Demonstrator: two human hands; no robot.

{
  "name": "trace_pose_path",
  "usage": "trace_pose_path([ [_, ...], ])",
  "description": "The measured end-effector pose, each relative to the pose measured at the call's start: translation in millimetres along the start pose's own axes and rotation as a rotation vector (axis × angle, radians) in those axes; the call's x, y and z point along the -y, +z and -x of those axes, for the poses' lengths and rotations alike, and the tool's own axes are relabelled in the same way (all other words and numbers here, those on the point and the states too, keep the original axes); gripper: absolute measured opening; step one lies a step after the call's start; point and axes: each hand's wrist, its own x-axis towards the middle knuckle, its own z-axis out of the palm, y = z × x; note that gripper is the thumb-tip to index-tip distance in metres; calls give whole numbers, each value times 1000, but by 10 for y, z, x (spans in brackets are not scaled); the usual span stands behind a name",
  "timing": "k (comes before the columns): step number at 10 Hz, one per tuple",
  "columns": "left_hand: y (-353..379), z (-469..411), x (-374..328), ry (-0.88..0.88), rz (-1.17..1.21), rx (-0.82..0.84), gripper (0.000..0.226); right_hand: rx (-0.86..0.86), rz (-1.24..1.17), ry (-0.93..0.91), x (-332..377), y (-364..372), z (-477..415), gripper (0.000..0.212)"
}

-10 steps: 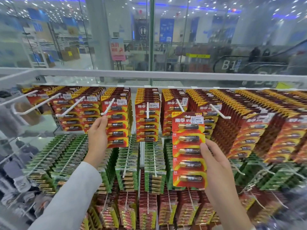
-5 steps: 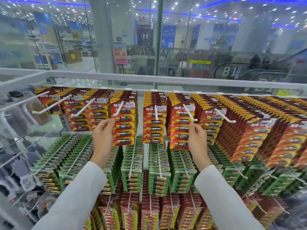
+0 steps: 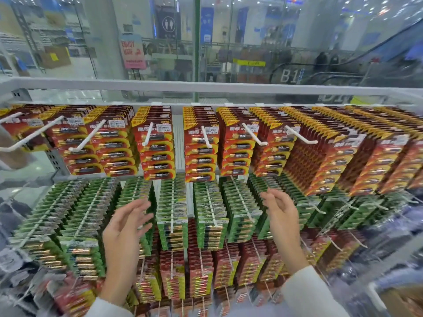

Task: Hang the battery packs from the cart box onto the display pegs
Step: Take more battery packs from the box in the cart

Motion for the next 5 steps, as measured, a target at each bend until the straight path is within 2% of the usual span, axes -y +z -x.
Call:
trace_pose_path([
  [2,111,618,549,-117,-23,135,21,-178,6,156,-670,-704,675,16],
  [3,188,891,830,-256,-52,304,19,-291,-9,284,-1010,-1182,1041,22],
  [4,385,1026,966,-332,-81,442,51,-392,-21,350,-1195,-1561,1253,27],
  [5,62,1238,2119,-481,-309,674,70,-543,-74,393,-1342,-2114,1523,18],
])
